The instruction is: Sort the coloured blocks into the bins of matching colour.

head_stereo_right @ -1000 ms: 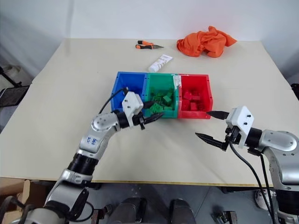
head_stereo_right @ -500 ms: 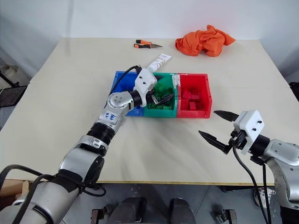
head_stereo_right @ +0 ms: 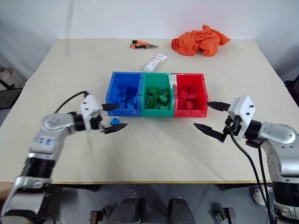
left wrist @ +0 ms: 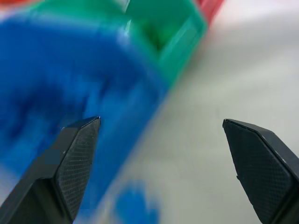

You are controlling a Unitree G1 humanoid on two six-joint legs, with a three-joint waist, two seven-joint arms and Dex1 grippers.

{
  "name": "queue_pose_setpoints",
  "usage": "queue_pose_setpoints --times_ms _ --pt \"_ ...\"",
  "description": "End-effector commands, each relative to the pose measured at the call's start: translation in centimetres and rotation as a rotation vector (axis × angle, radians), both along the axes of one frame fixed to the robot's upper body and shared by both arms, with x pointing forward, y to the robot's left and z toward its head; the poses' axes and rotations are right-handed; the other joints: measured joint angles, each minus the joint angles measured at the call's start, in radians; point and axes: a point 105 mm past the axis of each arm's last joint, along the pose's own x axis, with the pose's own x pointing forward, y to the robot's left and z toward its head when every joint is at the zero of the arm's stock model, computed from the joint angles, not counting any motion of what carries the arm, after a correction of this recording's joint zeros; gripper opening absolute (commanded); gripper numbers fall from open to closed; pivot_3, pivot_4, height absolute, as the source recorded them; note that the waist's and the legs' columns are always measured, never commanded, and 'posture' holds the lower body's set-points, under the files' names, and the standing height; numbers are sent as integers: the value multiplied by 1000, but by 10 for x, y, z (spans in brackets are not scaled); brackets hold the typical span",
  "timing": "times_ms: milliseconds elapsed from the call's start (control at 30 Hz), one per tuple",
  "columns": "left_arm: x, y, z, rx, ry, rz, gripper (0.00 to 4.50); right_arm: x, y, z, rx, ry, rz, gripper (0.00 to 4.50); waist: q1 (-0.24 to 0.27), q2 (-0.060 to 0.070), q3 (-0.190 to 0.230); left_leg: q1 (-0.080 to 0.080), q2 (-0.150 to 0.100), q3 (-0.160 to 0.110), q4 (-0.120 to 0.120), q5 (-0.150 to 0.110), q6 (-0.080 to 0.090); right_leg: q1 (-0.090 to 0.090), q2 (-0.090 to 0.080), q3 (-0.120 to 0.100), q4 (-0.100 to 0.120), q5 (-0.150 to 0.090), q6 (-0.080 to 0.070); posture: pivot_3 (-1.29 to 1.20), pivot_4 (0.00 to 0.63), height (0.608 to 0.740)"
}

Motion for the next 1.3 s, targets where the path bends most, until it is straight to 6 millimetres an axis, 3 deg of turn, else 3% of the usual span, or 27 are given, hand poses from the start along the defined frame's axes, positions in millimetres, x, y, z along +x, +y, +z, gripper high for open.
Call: queue_pose_setpoints --times_ms 33,67,167,300,400,767,967,1300 --pt "-21 34 7 12 19 60 4458 4 2 9 -22 -35 50 4500 -4 0 0 0 0 0 -1 0 0 0 0 0 0 0 0 0 150 740" --pt "-26 41 5 20 33 75 4458 6 3 10 -25 -34 57 4500 -4 0 0 0 0 0 -2 0 0 0 0 0 0 0 0 0 150 740" --pt "-41 87 -9 55 85 201 4458 13 7 8 -35 -19 95 4500 -5 0 0 0 0 -1 -2 0 0 0 -1 0 0 0 0 0 150 740" --pt "-50 96 -17 32 114 237 4458 19 15 7 -33 -17 133 4500 -2 1 1 0 0 0 -3 0 0 -1 -1 0 -1 0 -1 0 150 740" --pt "-47 83 -19 20 100 218 4458 21 18 7 -34 -20 144 4500 -2 1 1 0 0 0 -3 0 0 -1 -1 0 0 0 -1 0 150 740" --pt "-6 14 -22 -45 8 184 4458 16 14 6 -38 -21 129 4500 -4 1 1 0 0 1 -2 0 0 -1 0 -1 4 0 -1 0 150 740" --pt "16 2 -35 -70 -9 275 4458 9 10 4 -30 -23 96 4500 -2 1 1 0 0 2 -1 0 0 -1 0 -1 6 0 -1 0 150 740" --pt "24 -13 -44 -119 -5 337 4458 1 3 5 -29 -25 49 4500 3 1 1 0 -1 2 0 0 0 -1 0 -1 6 0 0 0 150 740"
